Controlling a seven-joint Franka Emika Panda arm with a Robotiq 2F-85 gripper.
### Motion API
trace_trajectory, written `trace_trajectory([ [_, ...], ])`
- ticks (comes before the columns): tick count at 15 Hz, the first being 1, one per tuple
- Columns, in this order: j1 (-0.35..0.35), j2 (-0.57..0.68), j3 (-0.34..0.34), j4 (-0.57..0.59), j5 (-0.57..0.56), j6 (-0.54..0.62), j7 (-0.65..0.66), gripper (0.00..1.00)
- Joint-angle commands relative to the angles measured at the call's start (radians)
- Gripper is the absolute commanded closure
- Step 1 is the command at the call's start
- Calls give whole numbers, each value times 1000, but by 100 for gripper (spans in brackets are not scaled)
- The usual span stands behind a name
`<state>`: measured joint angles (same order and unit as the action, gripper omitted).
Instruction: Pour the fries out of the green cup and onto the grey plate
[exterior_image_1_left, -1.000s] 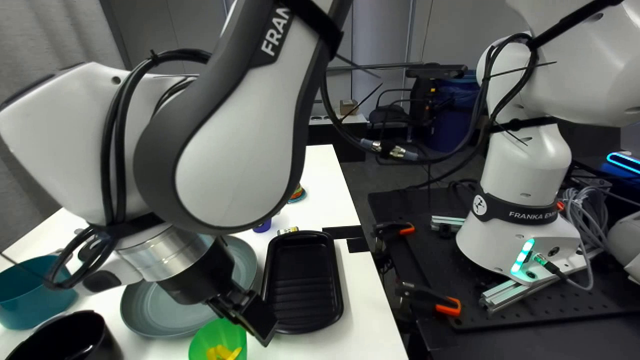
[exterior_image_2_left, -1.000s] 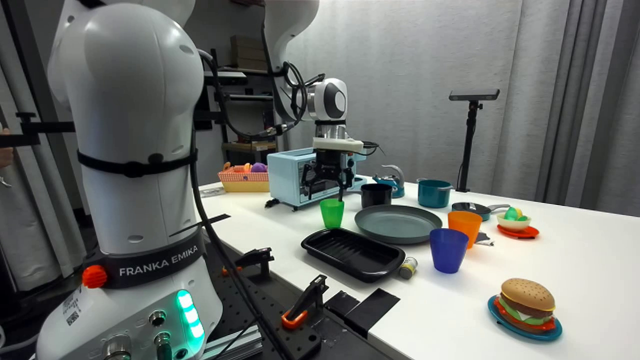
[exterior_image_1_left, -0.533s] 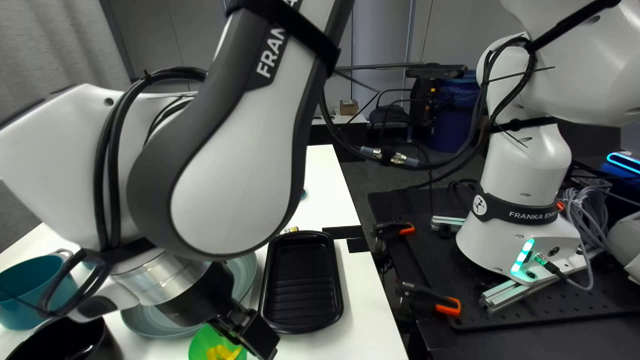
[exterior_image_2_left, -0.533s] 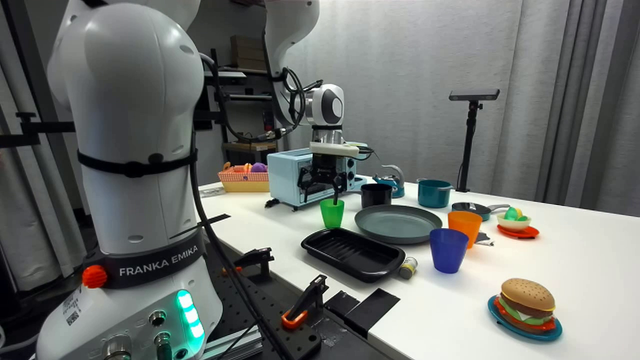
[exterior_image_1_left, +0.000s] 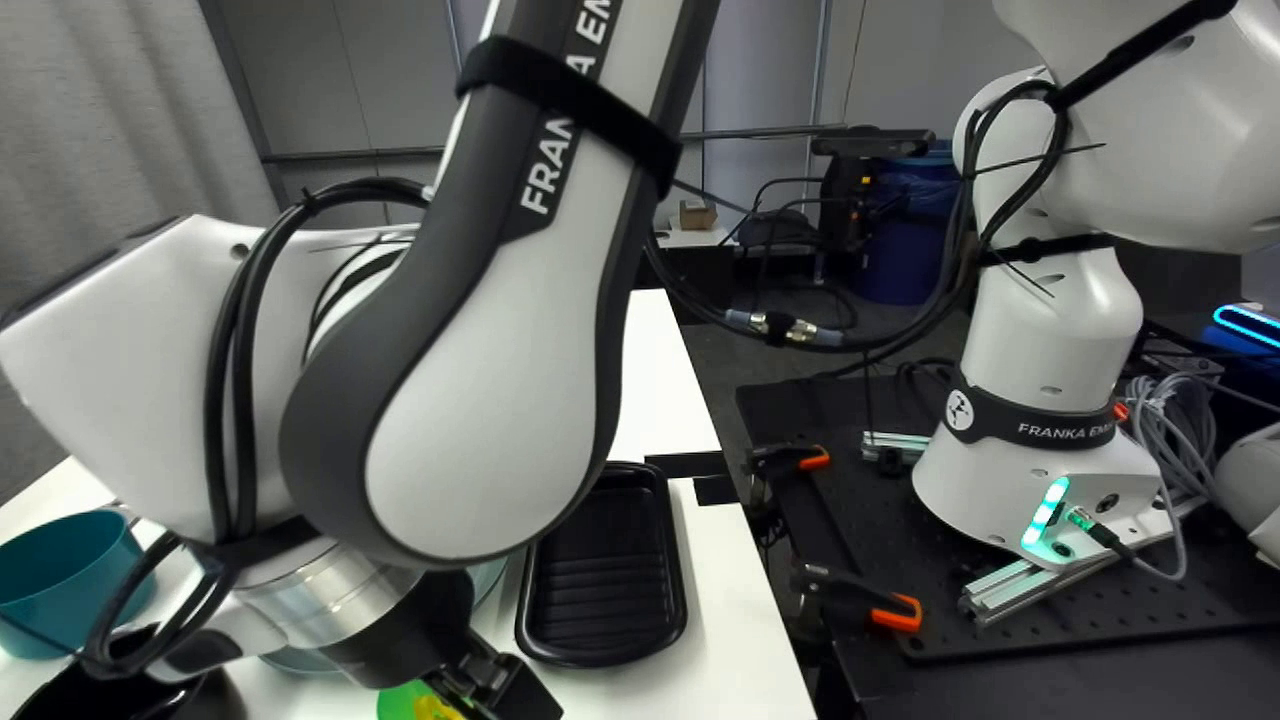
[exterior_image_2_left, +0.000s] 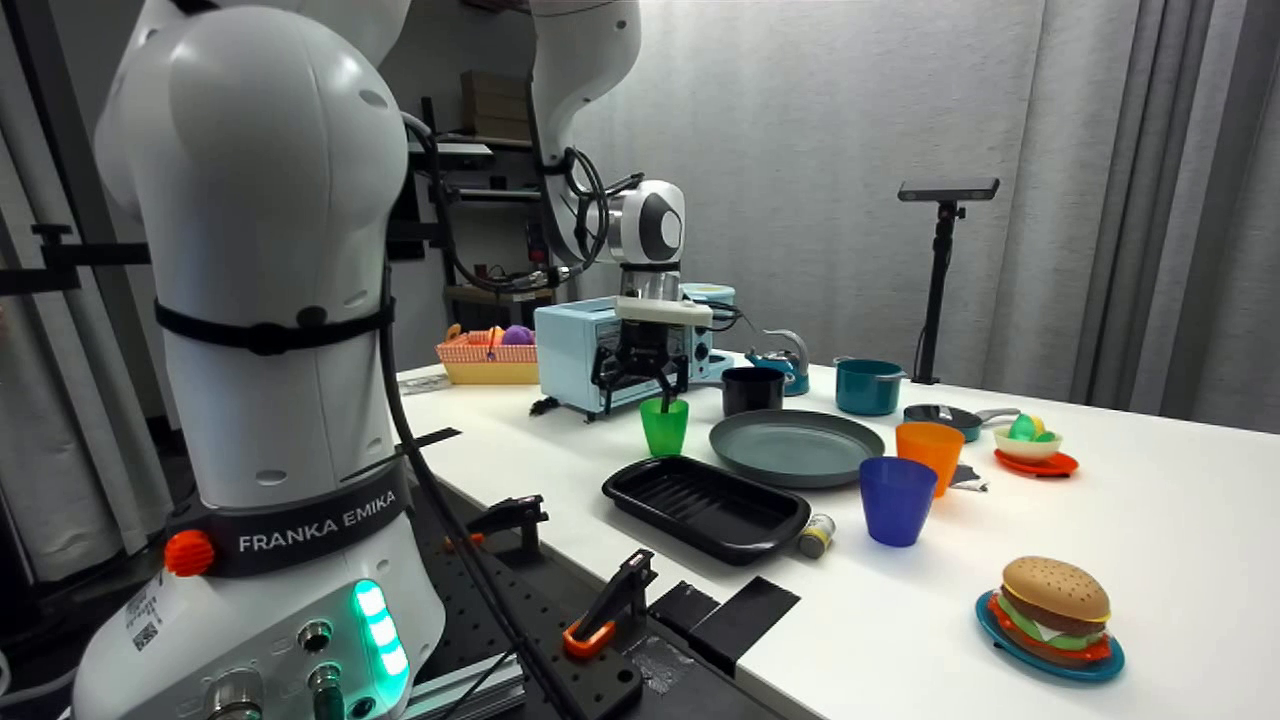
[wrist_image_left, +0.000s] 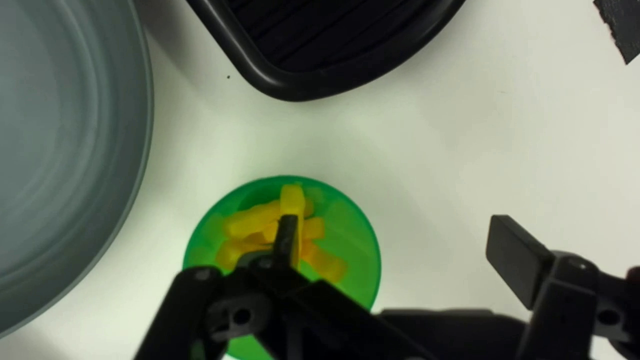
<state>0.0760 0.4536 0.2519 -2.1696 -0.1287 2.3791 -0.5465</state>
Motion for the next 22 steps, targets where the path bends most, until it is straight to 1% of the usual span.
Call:
trace_trajectory([
  [1, 2, 20, 3, 3, 6, 33, -14, 35],
  [2, 1, 22, 4, 3, 7, 36, -13, 45],
  [4, -2, 22, 3, 3, 9, 40, -11, 59],
  [7, -1, 20, -1, 0, 5, 46, -4, 83],
  [9, 3, 11, -5, -6, -1, 49, 4, 97],
  [10, 6, 5, -9, -10, -9, 52, 11, 100],
  [16, 25, -55, -38, -35, -87, 70, 39, 99],
  [22, 39, -112, -60, -29, -168, 65, 78, 99],
])
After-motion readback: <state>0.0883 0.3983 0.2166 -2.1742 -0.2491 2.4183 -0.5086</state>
